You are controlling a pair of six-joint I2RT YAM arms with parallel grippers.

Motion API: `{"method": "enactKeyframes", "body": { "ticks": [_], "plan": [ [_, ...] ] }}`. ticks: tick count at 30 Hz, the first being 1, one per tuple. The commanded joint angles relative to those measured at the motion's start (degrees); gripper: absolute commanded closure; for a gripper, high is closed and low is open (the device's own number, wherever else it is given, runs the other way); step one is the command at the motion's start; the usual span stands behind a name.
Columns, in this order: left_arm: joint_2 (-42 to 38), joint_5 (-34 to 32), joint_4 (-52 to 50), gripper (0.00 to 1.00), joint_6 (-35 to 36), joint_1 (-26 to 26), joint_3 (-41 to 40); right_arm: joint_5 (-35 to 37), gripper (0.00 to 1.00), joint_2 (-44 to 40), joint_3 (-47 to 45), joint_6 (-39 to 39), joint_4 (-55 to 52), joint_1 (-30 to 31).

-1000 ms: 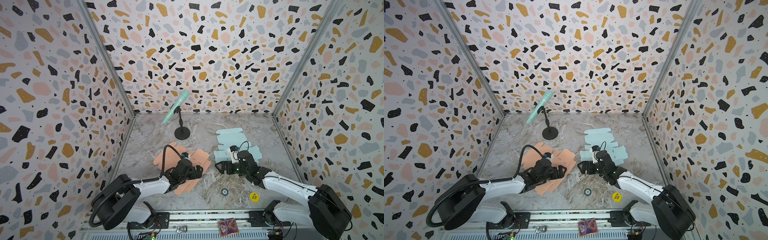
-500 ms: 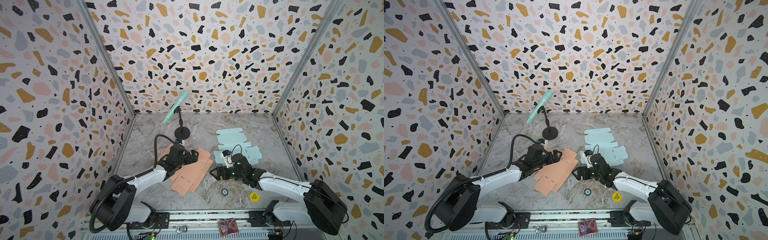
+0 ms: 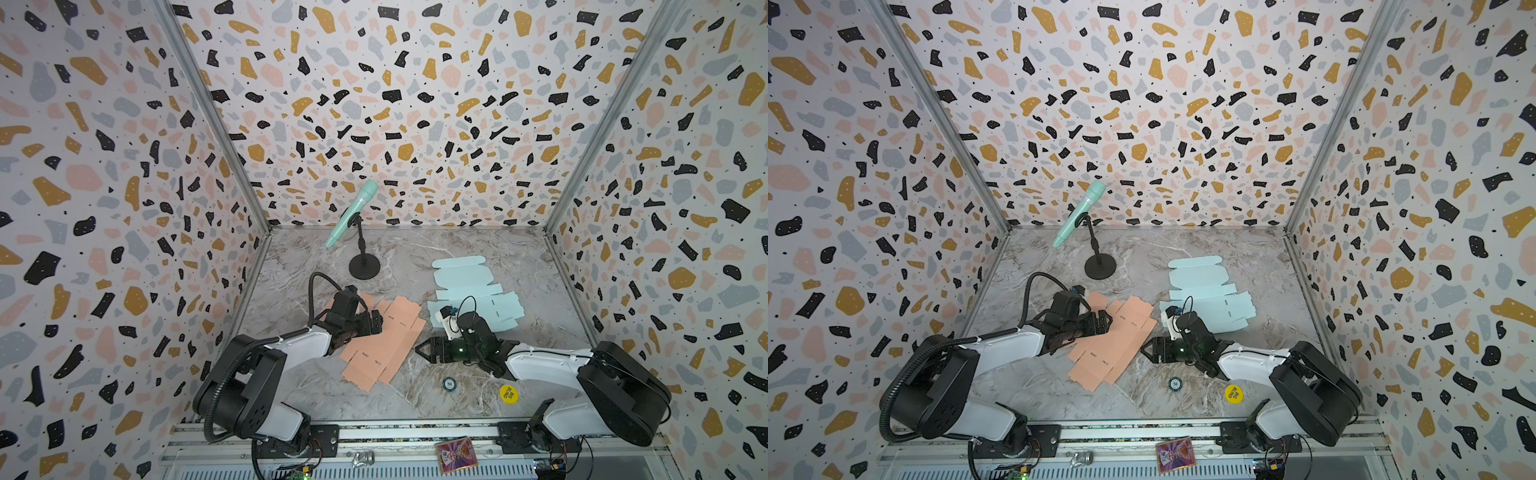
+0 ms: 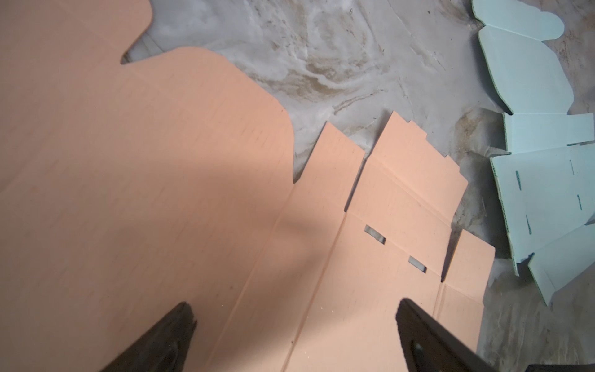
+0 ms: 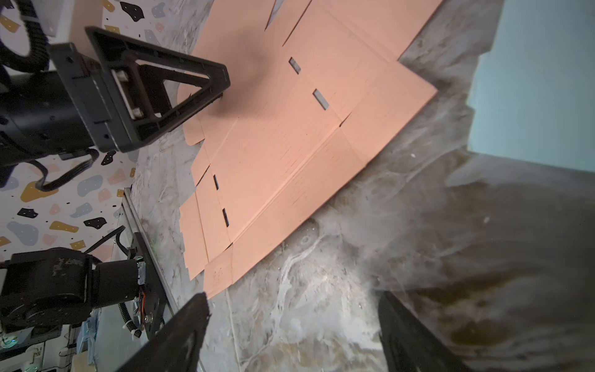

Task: Assemble paper box
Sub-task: Rotate the paper box at the center of the table.

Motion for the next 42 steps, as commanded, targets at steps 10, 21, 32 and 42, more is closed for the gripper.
{"method": "enactKeyframes", "body": {
  "ticks": [10, 21, 32, 42],
  "plan": [
    [-9.87, -0.27, 1.31, 0.0, -7.28, -2.29, -11.16, -5.57, 0.21, 8.82, 3.91, 1.71, 9.57, -0.17],
    [-19.36, -4.43, 1.89, 0.02, -17.65, -8.68, -16.39, -7.86, 0.39, 12.39, 5.62, 1.91, 12.63, -2.23],
    [-22.8, -6.1, 3.23, 0.07, -18.97, -9.94, -21.35, -9.41, 0.57, 18.14, 13.22, -3.47, 7.44, -5.12],
    [-25.23, -6.91, 4.27, 0.11, -22.04, -12.16, -23.01, -10.97, 0.59, 22.31, 17.64, -4.79, 6.59, -6.58]
  ]
}}
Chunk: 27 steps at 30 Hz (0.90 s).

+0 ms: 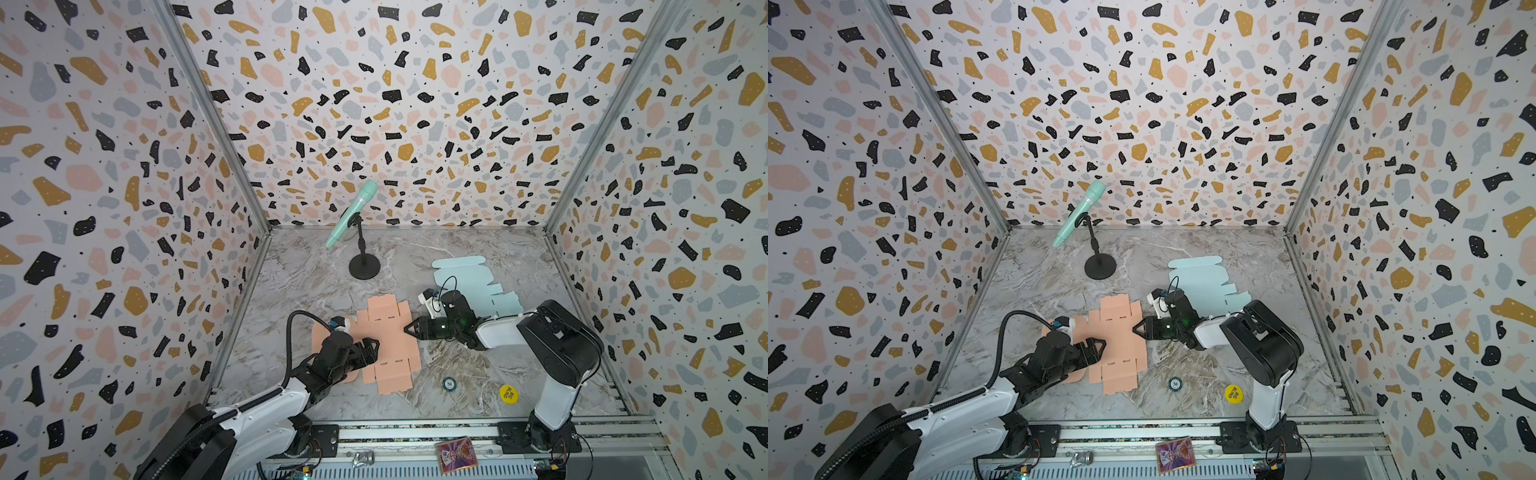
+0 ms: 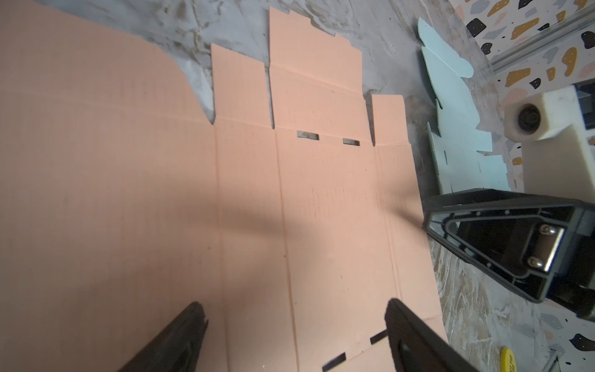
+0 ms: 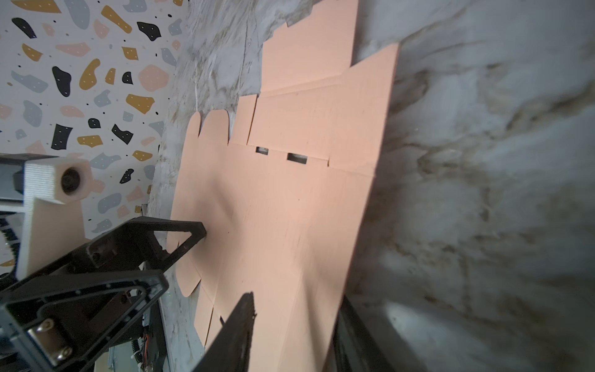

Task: Assemble paper box
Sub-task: Rotate the paper box at the center of the table, then first fold the bottom flaps of a flat cardboard box at the center of the table.

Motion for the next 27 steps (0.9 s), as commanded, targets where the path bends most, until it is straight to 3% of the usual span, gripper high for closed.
{"method": "enactKeyframes", "body": {
  "ticks": [1, 27],
  "plan": [
    [0.72, -0.62, -1.0, 0.11, -1.73, -0.8, -1.61, -1.45, 0.59, -0.54, 1.53, -1.47, -1.28, -0.81],
    [1.94, -1.63, 1.17, 0.17, -2.92, -2.55, -1.45, -4.01, 0.81, -1.65, -1.76, 0.27, 0.9, -0.99]
  ]
}}
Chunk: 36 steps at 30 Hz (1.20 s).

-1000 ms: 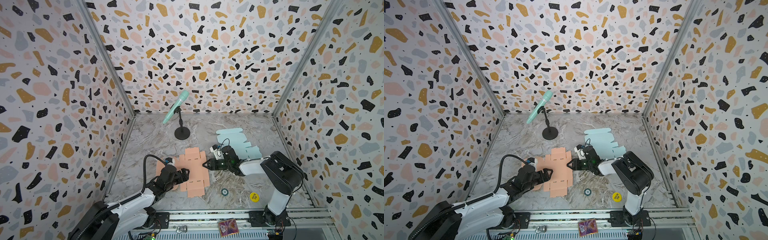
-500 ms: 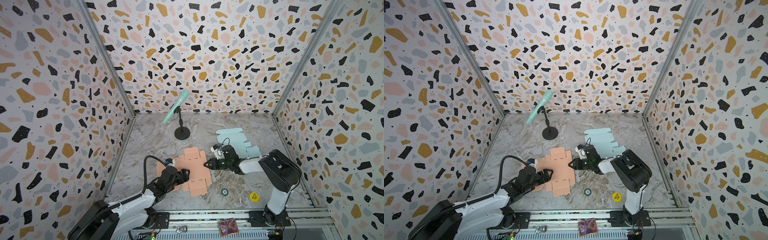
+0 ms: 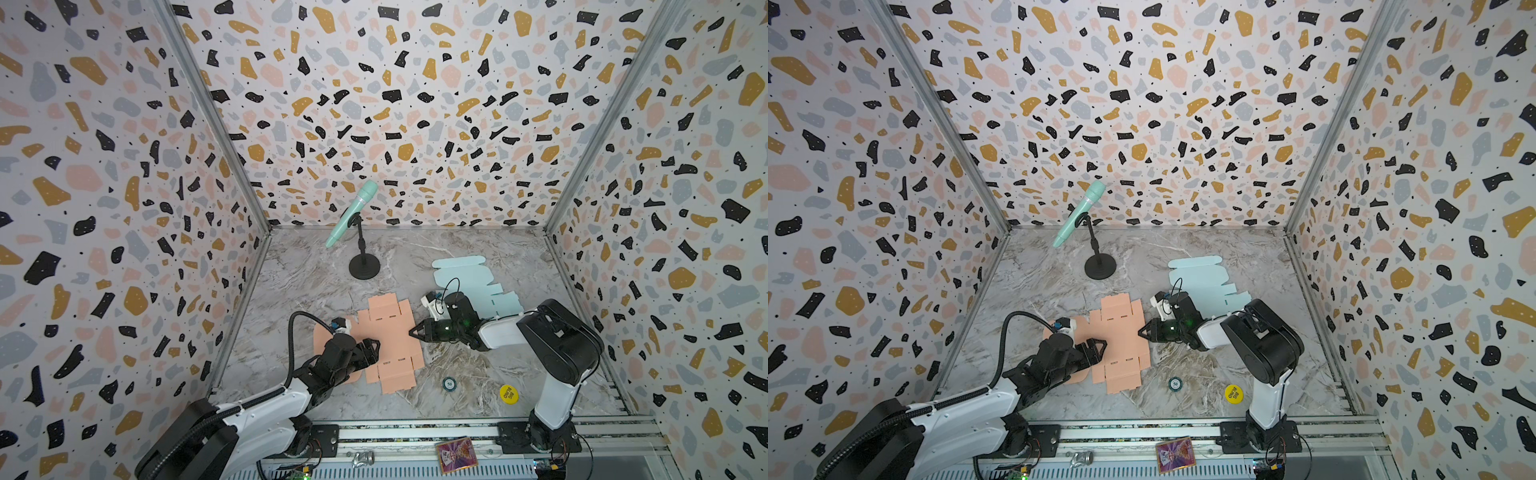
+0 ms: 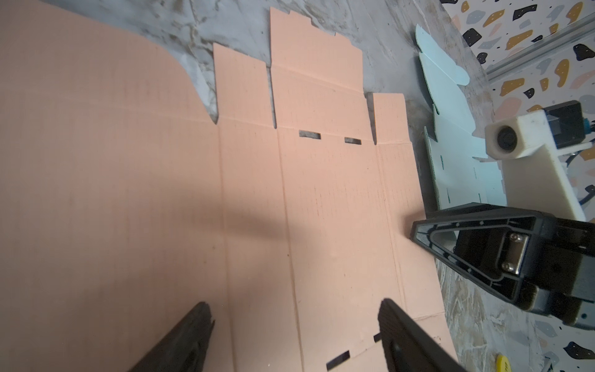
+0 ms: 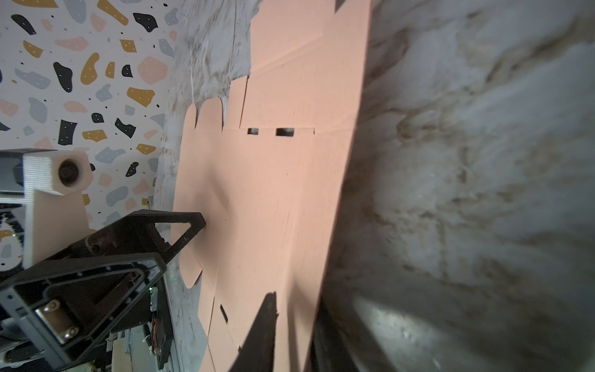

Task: Assemble paper box
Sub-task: First fold the bottom flaps of a flat cardboard box at the center of the table.

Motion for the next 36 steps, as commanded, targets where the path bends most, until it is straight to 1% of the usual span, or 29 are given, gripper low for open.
{"method": "enactKeyframes", "body": {
  "ticks": [1, 7, 11, 12, 13, 14, 17, 18, 19, 22, 24, 27, 30, 33, 36],
  "plan": [
    [0.48, 0.62, -1.4, 0.17, -0.69, -0.47, -0.91, -0.6, 0.83, -1.63, 0.49, -0.4, 0.16, 0.03],
    [0.15, 1.46, -1.3, 0.18, 0.37, -0.6, -0.26, 1.33, 0.9, -2.62, 2.39, -4.21, -5.11, 0.12],
    [-2.68, 2.94, -3.81, 0.2, 2.32, -0.56, 2.23, 3.8, 0.95, -3.8, 4.78, -9.01, -11.74, 0.09],
    [-4.02, 3.08, -4.82, 0.24, 2.62, -0.56, 3.25, 5.07, 0.96, -4.3, 5.85, -10.83, -14.33, 0.18],
    [-5.42, 3.08, -5.57, 0.3, 2.63, -0.56, 4.31, 6.82, 0.96, -4.89, 6.91, -12.8, -17.34, 0.34],
    [-6.3, 3.11, -6.13, 0.36, 4.37, -0.56, 5.24, 8.24, 0.97, -5.28, 7.92, -14.63, -19.79, 0.53],
    [-7.61, 2.8, -7.94, 0.61, 5.42, -0.54, 8.85, 13.07, 0.98, -6.26, 11.42, -20.13, -27.32, 1.39],
    [-7.43, 2.48, -8.53, 0.71, 5.77, -0.56, 10.22, 14.35, 0.98, -6.31, 12.81, -21.97, -29.59, 1.79],
    [-6.98, 2.47, -8.43, 0.79, 6.12, -0.56, 11.54, 15.73, 0.98, -6.31, 14.06, -23.67, -31.52, 2.31],
    [-4.38, 1.96, -7.08, 0.92, 7.08, -0.13, 15.33, 19.41, 0.98, -5.54, 17.23, -27.1, -36.19, 3.92],
    [-1.8, 2.39, -5.25, 1.0, 7.45, 1.16, 17.45, 21.23, 0.99, -5.45, 18.42, -27.86, -37.79, 4.85],
    [3.26, 4.36, -3.8, 1.0, 8.58, 4.23, 21.83, 22.34, 0.99, -6.32, 18.89, -28.14, -38.43, 5.93],
    [7.81, 4.92, -2.97, 1.0, 9.98, 6.48, 25.54, 24.69, 0.99, -7.38, 19.42, -29.57, -39.62, 7.78],
    [11.69, 5.35, -4.37, 1.0, 12.61, 7.76, 29.7, 27.54, 1.0, -7.82, 20.23, -31.84, -41.21, 9.51],
    [14.6, 6.5, -3.73, 1.0, 13.4, 8.55, 32.19, 28.93, 1.0, -8.44, 20.56, -33.98, -41.38, 10.68]
  ]
}}
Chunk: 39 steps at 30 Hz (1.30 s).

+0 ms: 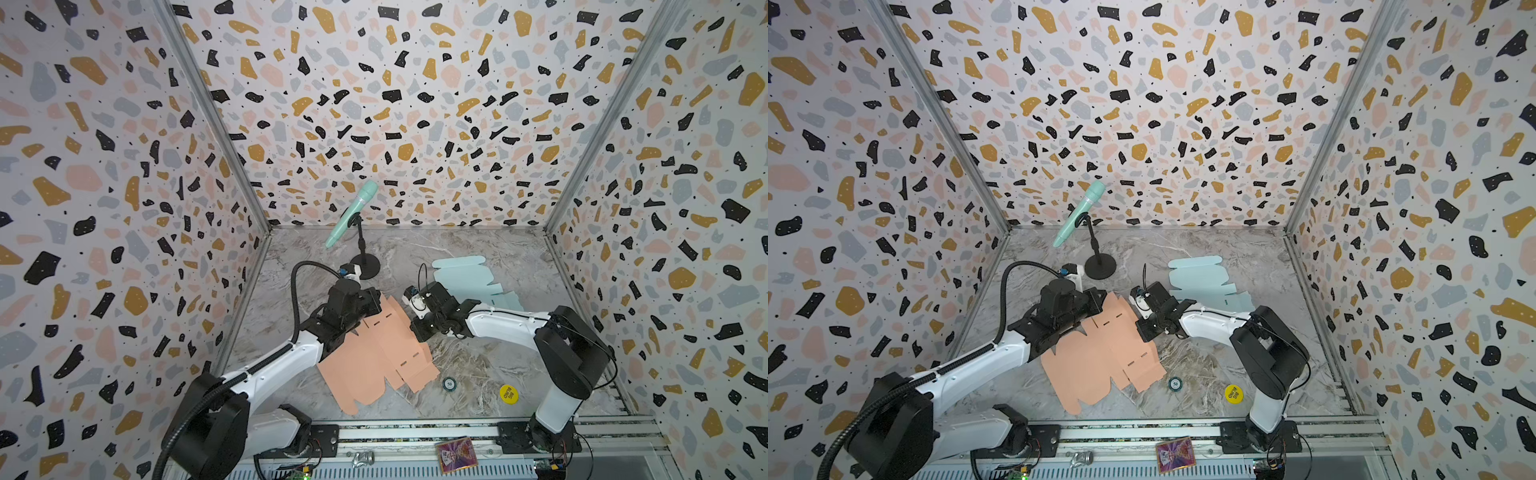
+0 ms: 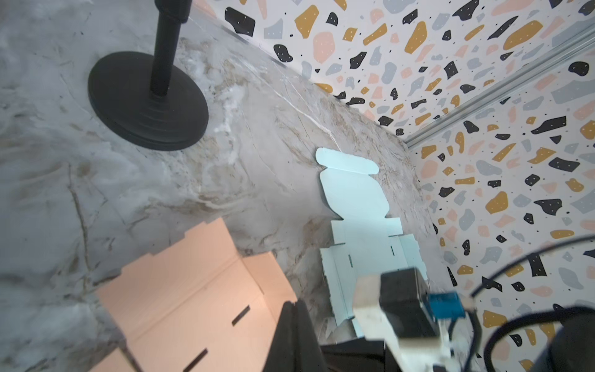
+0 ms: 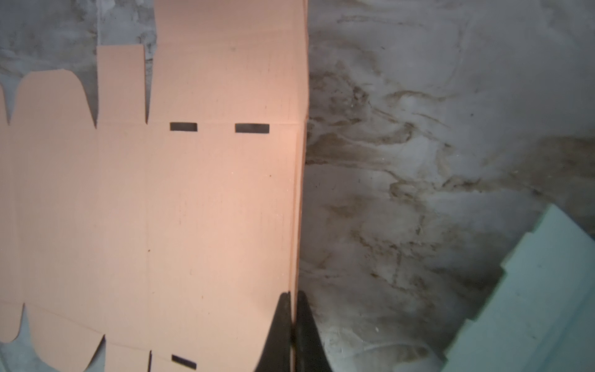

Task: Assemble paper box
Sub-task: First fold the bottom flaps of a flat cardboard box at the center of the table.

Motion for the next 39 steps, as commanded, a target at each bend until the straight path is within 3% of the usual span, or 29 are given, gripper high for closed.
{"method": "enactKeyframes", "body": {
  "ticks": [1, 17, 39],
  "plan": [
    [2.55, 2.21, 2.03, 1.0, 3.03, 0.66, 3.21, 3.93, 1.0, -3.66, 2.12, -4.52, -2.69, 1.48],
    [9.56, 5.13, 2.68, 1.0, 5.5, 2.38, 5.28, 6.31, 1.0, -7.54, 1.98, -10.97, -0.52, 4.16],
    [0.41, 6.18, 1.8, 1.0, 4.83, 1.29, -3.28, 14.17, 1.0, -8.71, 2.38, -14.97, 0.22, 5.42]
  ]
}}
